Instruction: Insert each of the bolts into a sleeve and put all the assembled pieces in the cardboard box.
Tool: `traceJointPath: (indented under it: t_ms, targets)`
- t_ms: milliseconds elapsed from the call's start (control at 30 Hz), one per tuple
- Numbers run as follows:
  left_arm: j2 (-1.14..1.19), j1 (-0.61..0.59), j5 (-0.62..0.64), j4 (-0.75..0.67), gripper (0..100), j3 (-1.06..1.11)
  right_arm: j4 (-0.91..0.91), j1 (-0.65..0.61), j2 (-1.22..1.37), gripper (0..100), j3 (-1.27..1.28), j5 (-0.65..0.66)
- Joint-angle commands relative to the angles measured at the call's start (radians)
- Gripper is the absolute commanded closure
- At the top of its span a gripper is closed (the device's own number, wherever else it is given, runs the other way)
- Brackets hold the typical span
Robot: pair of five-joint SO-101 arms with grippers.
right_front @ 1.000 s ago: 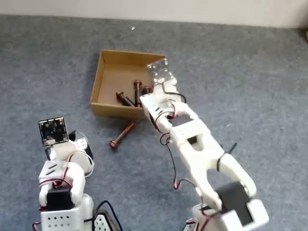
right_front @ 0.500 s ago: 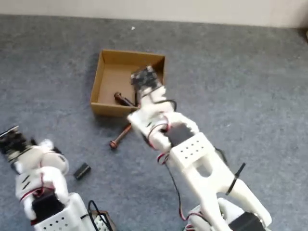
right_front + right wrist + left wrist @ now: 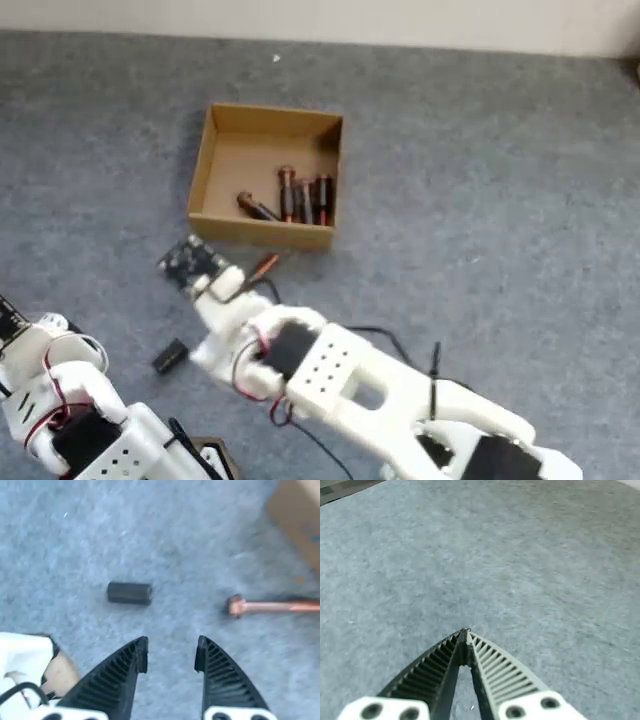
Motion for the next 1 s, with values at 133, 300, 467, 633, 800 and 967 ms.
traceJointPath:
  t_ms: [133,300,467,633,800,967]
  targets:
    - [-0.004,-0.031,-0.017,-0.025,99,-0.002,-0.027,-0.128,0.111,85.3,-0.133,-0.109]
    - [-0.004,-0.104,-0.017,-0.025,99,-0.001,-0.027,-0.14,0.209,85.3,-0.226,-0.107]
    - [-0.004,-0.108,-0.017,-0.025,99,-0.001,-0.027,-0.157,0.314,85.3,-0.308,-0.109]
    - [-0.004,-0.114,-0.017,-0.026,99,0.001,-0.025,-0.176,0.429,85.3,-0.398,-0.089]
    - [-0.004,-0.116,-0.017,-0.084,99,0.036,-0.022,-0.179,0.549,85.3,-0.435,0.049]
    - [-0.004,-0.116,-0.017,-0.101,99,0.048,-0.022,-0.174,0.616,85.3,-0.475,0.118]
